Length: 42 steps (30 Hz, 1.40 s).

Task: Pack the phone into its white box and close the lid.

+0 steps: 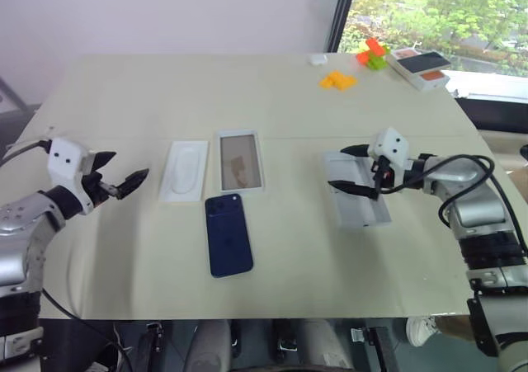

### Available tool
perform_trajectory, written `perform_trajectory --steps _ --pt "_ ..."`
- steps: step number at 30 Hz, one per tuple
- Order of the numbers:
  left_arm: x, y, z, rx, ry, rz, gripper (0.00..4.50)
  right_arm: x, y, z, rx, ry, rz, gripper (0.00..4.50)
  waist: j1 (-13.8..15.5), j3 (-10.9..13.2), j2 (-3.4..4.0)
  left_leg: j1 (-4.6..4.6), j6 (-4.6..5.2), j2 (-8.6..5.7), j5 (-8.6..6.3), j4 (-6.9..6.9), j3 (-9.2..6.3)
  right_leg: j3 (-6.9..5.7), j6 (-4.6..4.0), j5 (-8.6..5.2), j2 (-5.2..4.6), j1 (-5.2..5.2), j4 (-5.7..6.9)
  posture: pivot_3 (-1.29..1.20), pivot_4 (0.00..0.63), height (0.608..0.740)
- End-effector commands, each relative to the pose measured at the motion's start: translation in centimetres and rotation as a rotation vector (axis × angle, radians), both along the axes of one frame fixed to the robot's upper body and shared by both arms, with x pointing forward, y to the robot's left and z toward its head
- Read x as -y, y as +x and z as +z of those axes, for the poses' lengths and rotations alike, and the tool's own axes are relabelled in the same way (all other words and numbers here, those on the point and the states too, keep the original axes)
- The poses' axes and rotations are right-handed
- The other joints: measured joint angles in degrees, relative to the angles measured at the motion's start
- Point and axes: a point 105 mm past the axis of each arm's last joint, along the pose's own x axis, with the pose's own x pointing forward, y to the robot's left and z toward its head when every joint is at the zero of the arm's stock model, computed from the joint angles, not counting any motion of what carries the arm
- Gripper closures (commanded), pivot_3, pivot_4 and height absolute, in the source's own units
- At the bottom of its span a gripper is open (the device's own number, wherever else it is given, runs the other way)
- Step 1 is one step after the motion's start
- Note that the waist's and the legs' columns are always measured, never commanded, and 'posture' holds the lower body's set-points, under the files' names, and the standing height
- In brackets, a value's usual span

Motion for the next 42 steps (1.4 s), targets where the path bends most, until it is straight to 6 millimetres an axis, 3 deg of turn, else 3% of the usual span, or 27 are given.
perform_trajectory --steps 1,5,9,18,31,34,41,42 --pt "0.3 0.8 -0.3 -0.027 0.060 0.050 0.00 -1.5 0.2 3.4 0.109 0.051 0.030 0.05 0.0 0.0 0.00 0.00 0.00 0.00 0.00 0.00 0.00 0.00 0.00 0.00 0.00 0.00 0.00 0.00 0.150 0.737" --pt "1.3 2.3 -1.5 -0.087 -0.016 0.143 0.00 -4.5 -0.6 3.2 0.148 -0.003 0.117 0.05 0.0 0.0 -0.01 0.01 -0.01 0.01 0.01 0.02 0.00 0.00 0.01 -0.01 0.01 0.00 0.06 0.00 0.150 0.737" --pt "2.6 3.6 -2.6 -0.136 -0.067 0.208 0.00 -5.4 -0.9 2.5 0.136 -0.021 0.150 0.05 0.2 0.0 -0.03 -0.02 0.00 -0.02 0.00 0.05 0.00 0.00 0.03 0.01 -0.01 0.00 0.06 0.00 0.150 0.737" --pt "6.2 5.2 -4.7 -0.235 -0.192 0.247 0.00 -6.2 -1.4 2.7 0.120 -0.012 0.175 0.05 0.1 0.0 -0.05 -0.03 0.00 0.00 0.01 0.21 -0.02 0.00 0.01 0.02 0.00 0.01 0.23 0.00 0.150 0.737" --pt "7.8 5.6 -6.4 -0.313 -0.232 0.290 0.00 -6.3 -1.7 2.3 0.125 0.000 0.157 0.05 0.2 0.0 -0.03 0.01 0.00 -0.02 0.00 0.32 -0.03 0.00 0.01 0.01 -0.02 0.08 0.30 0.00 0.150 0.737" --pt "7.9 5.7 -6.5 -0.328 -0.257 0.294 0.91 -6.4 -1.7 2.3 0.129 0.002 0.157 0.00 0.2 0.0 -0.03 0.02 0.00 -0.02 0.00 0.32 -0.03 0.00 0.01 0.01 -0.02 0.08 0.31 0.00 0.150 0.737" --pt "7.7 5.7 -6.6 -0.348 -0.274 0.305 4.47 -6.4 -1.6 2.4 0.135 0.003 0.155 0.00 0.3 -0.1 0.00 0.01 0.00 -0.02 0.00 0.40 -0.04 0.00 0.02 0.01 -0.02 0.11 0.32 0.00 0.150 0.737" --pt "7.6 5.7 -6.7 -0.351 -0.276 0.307 4.47 -6.5 -1.6 2.4 0.135 0.004 0.156 0.00 0.3 -0.1 0.02 0.03 0.00 -0.02 0.00 0.40 -0.05 -0.01 0.02 0.01 -0.02 0.15 0.32 0.00 0.150 0.737"
